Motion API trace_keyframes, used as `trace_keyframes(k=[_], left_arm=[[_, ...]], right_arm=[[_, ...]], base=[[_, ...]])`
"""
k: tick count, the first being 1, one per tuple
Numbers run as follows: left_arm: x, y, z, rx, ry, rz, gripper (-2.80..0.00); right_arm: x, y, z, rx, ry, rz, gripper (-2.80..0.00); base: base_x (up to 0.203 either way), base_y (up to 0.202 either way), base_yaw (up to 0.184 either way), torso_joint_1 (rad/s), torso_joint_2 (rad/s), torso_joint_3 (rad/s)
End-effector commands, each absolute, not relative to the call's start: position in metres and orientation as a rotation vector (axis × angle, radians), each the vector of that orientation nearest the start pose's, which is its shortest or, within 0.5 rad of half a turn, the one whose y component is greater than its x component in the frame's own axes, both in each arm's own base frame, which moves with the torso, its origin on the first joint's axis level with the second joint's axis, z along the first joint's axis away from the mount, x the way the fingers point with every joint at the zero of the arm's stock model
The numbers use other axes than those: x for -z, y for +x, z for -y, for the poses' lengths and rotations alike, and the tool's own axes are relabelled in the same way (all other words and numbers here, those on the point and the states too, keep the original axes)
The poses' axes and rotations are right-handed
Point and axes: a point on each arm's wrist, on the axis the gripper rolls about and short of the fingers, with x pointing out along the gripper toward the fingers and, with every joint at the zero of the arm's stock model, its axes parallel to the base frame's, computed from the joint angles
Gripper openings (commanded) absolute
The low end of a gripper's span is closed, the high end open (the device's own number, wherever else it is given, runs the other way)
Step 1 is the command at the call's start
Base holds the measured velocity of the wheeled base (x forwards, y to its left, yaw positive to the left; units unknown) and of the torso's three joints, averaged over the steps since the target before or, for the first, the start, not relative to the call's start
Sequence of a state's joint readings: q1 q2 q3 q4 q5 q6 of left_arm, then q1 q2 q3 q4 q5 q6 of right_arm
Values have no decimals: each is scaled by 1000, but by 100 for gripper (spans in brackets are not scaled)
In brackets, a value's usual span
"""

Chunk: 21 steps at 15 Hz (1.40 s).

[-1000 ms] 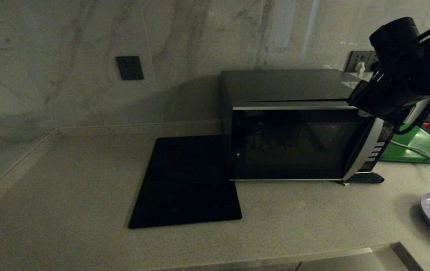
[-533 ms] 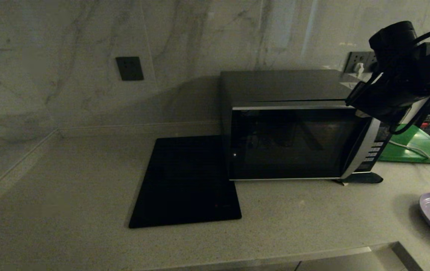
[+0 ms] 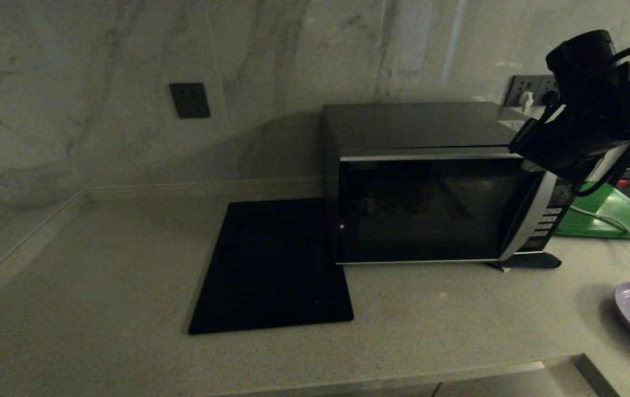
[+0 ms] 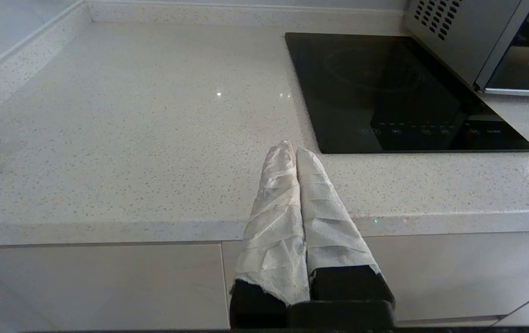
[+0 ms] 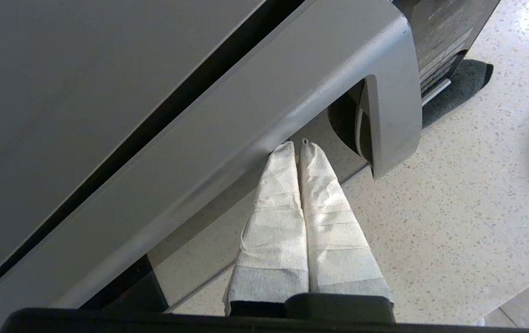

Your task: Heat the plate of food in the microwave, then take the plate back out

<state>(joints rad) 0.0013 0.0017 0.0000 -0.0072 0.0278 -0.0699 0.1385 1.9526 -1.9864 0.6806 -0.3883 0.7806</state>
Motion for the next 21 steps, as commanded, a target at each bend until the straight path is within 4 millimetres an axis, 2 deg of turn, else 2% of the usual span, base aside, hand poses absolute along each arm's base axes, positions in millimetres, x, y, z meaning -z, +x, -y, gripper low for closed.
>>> trace_keyframes(k=[1,10,12,14,16,21], left_arm=[[-76,-23,-1,-29,-71,7,-280],[-76,-23,-1,-30,-71,7,-280],[-76,-23,-1,-29,-71,7,-280],[-76,-23,-1,-29,-71,7,-280],[-76,-23,-1,-30,-71,7,-280],[-76,-23,-1,-29,-71,7,-280]], right_arm=[[-300,362,-42,466,608,-482,-280],[-302,364,-36,427,646,-481,-280],[-308,356,-35,422,649,-476,-280],[-326,331,-33,388,662,-457,-280],[-341,295,-29,359,647,-448,-280],[-342,171,-4,324,394,-417,-280]], base=[[0,0,0,0,0,0],[0,0,0,0,0,0],[0,0,0,0,0,0],[0,0,0,0,0,0],[0,0,0,0,0,0],[0,0,0,0,0,0]])
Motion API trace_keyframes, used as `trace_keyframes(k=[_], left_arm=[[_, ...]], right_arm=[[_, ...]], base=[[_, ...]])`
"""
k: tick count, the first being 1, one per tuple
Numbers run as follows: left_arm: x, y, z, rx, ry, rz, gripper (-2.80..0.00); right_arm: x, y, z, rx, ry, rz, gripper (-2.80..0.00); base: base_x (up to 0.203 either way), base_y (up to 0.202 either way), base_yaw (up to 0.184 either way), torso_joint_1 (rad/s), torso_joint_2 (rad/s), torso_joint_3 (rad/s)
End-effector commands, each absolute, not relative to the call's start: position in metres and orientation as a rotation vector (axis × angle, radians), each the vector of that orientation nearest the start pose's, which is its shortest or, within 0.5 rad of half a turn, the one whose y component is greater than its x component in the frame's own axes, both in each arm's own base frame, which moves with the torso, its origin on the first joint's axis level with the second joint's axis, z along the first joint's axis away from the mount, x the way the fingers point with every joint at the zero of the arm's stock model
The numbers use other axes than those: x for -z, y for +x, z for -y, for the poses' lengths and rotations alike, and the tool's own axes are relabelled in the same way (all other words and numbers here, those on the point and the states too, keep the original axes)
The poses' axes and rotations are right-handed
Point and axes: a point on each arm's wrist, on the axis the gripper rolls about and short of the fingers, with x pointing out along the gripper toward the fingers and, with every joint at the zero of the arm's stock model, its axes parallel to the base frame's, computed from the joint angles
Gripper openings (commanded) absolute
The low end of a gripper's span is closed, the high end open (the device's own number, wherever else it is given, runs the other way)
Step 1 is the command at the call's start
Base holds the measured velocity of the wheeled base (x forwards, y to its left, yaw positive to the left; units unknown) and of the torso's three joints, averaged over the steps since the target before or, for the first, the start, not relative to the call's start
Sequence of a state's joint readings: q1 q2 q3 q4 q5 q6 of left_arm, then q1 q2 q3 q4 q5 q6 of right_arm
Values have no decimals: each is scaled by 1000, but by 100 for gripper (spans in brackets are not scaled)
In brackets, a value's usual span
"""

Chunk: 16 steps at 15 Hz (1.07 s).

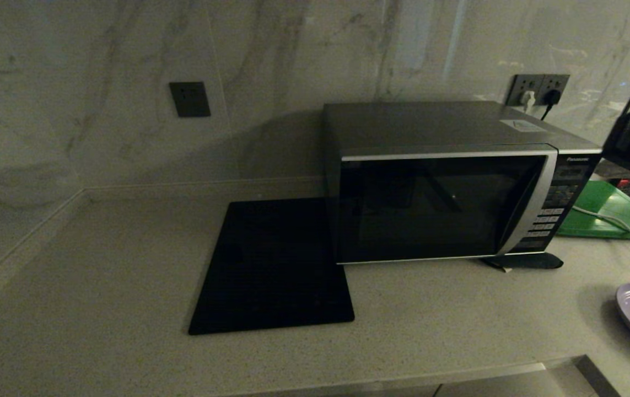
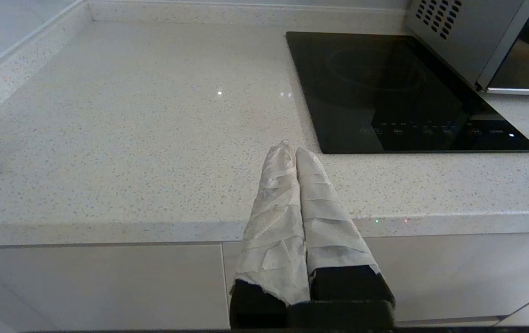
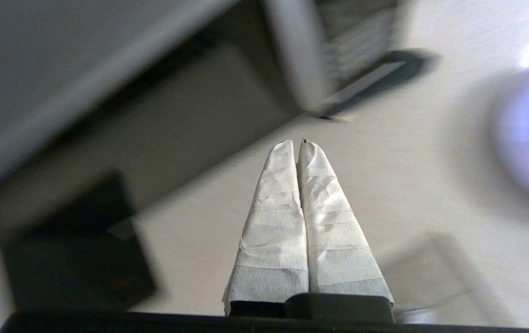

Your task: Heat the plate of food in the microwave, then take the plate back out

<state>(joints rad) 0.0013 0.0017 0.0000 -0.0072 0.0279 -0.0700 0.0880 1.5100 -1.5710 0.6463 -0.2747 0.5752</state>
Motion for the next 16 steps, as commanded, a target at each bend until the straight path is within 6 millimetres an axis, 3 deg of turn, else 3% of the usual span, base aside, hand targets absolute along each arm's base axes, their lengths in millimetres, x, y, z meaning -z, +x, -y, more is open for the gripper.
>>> trace_keyframes(k=[1,5,9,16], left_arm=[[-76,-23,-1,-29,-71,7,-280],[-76,-23,-1,-30,-71,7,-280],[-76,-23,-1,-29,-71,7,-280],[-76,-23,-1,-29,-71,7,-280]], right_arm=[[-340,146,1,325,340,-390,-280],[-322,61,6,316,225,-285,-280],[-289,-14,6,300,217,-155,-280],[-235,-94,4,237,224,61,-280]], base=[[0,0,0,0,0,0],[0,0,0,0,0,0],[0,0,0,0,0,0],[0,0,0,0,0,0]])
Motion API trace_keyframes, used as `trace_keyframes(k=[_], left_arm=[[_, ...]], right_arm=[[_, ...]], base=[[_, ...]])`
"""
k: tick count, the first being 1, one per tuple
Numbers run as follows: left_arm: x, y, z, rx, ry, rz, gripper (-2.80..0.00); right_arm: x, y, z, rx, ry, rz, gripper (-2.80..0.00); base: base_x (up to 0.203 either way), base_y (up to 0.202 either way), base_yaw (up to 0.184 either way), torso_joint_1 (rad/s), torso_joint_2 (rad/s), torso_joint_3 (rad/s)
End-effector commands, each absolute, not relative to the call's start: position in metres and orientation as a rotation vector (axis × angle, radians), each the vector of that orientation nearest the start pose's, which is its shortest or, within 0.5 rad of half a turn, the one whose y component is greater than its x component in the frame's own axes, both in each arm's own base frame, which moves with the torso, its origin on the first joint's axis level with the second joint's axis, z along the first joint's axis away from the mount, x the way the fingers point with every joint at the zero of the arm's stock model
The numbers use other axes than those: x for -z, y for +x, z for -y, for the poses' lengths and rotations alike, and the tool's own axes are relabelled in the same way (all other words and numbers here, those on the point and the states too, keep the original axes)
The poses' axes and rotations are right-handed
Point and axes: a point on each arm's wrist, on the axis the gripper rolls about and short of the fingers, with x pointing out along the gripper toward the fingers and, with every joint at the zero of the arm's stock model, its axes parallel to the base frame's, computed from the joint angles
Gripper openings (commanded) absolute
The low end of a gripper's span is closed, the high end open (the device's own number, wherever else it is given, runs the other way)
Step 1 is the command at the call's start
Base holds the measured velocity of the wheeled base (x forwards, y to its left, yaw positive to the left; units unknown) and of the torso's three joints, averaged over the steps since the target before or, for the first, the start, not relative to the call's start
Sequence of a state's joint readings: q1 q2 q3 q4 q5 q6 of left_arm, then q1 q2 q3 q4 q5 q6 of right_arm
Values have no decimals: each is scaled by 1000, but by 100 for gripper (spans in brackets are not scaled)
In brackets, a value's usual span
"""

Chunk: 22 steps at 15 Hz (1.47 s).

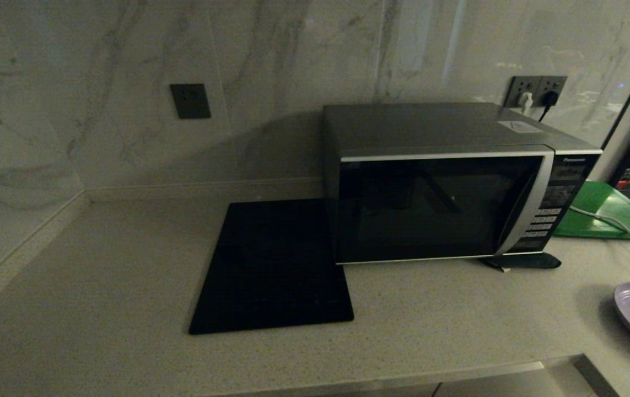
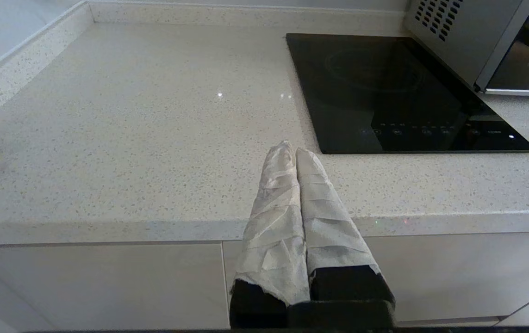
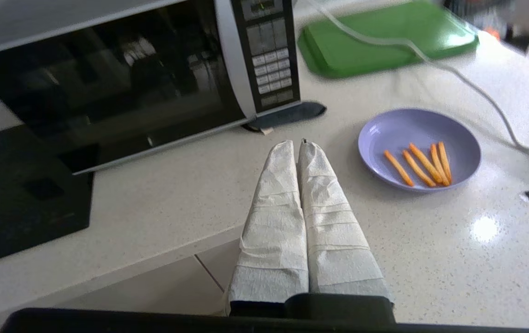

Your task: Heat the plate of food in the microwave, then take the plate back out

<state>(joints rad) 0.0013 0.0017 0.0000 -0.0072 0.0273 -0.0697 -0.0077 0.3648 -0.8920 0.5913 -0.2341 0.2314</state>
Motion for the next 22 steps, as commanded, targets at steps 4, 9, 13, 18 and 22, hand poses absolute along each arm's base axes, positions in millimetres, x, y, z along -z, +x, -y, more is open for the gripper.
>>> trace_keyframes(k=[4,9,13,18,22], left_arm=[[-76,-23,-1,-29,-71,7,-280],[-76,-23,-1,-29,-71,7,-280],[-76,-23,-1,-30,-71,7,-280],[-76,-23,-1,-30,-71,7,-280],[-76,-23,-1,-29,-71,7,-280]], right_arm=[[-191,-115,4,209,185,133,-280],[-133,-70,4,202,204,-57,-280],[-90,-33,4,180,167,-29,-280],[-74,-23,0,31,28,-14,-280],[-74,-23,0,29,56,-8,-280]], base=[[0,0,0,0,0,0],[0,0,0,0,0,0],[0,0,0,0,0,0],[0,0,0,0,0,0],[0,0,0,0,0,0]])
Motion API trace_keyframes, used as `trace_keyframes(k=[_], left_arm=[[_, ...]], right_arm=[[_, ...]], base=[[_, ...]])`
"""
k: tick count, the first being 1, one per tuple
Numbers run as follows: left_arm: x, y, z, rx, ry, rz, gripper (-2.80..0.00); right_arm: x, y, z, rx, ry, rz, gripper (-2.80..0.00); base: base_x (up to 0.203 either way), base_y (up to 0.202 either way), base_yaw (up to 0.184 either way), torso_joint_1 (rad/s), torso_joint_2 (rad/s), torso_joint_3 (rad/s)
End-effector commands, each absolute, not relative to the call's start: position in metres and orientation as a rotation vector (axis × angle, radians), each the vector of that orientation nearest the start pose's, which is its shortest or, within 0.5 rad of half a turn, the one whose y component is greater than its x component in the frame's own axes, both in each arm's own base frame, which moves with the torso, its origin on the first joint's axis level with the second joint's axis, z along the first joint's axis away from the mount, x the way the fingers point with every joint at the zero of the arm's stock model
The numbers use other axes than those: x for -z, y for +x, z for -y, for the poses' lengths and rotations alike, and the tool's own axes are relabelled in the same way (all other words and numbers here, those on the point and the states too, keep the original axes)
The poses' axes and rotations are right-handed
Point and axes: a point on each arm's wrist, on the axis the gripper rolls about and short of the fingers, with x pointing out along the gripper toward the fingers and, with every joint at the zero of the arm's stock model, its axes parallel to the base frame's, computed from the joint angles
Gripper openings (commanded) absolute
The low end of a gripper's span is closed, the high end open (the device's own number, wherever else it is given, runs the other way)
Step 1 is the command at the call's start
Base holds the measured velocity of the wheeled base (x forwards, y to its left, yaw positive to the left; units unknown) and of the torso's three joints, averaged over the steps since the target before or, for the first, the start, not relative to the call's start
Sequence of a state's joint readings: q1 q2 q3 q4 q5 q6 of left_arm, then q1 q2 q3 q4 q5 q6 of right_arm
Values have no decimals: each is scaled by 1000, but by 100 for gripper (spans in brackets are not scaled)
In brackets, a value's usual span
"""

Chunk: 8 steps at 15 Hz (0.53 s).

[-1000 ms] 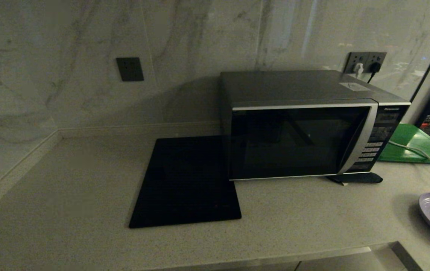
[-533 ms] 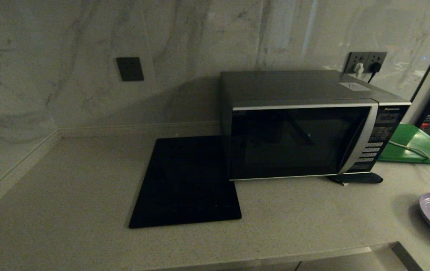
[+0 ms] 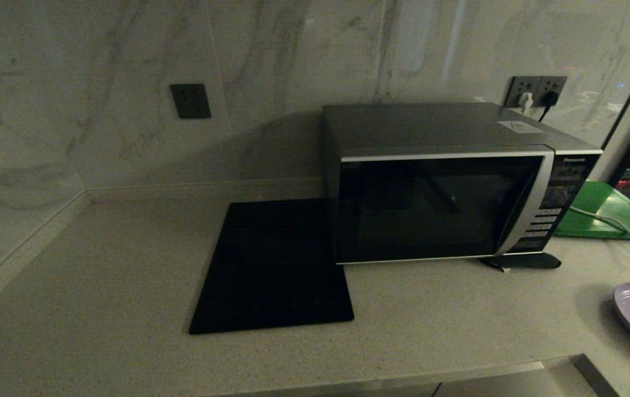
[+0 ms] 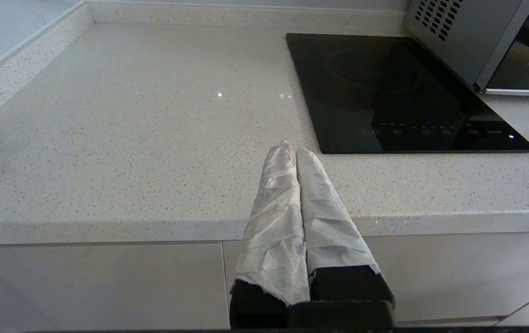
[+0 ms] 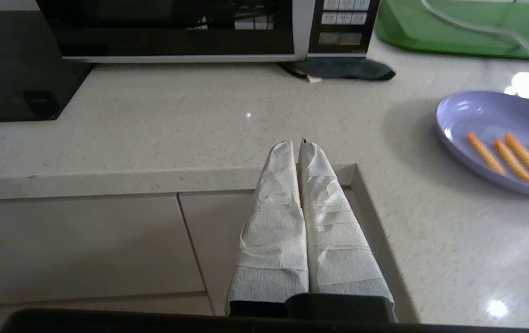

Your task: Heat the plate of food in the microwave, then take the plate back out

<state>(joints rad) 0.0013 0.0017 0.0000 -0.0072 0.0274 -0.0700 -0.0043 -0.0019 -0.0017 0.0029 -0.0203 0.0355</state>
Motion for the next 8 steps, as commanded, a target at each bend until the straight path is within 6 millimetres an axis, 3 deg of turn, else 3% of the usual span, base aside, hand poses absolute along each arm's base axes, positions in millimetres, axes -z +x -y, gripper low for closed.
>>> trace_keyframes(k=[1,8], left_arm=[[-76,-23,-1,-29,-71,7,-280],[-76,-23,-1,-30,-71,7,-280]], right_arm=[[-74,-23,1,36,120,-5,-280],[-74,-23,1,49,146,-1,-280]], base=[[0,0,0,0,0,0],[0,0,0,0,0,0]])
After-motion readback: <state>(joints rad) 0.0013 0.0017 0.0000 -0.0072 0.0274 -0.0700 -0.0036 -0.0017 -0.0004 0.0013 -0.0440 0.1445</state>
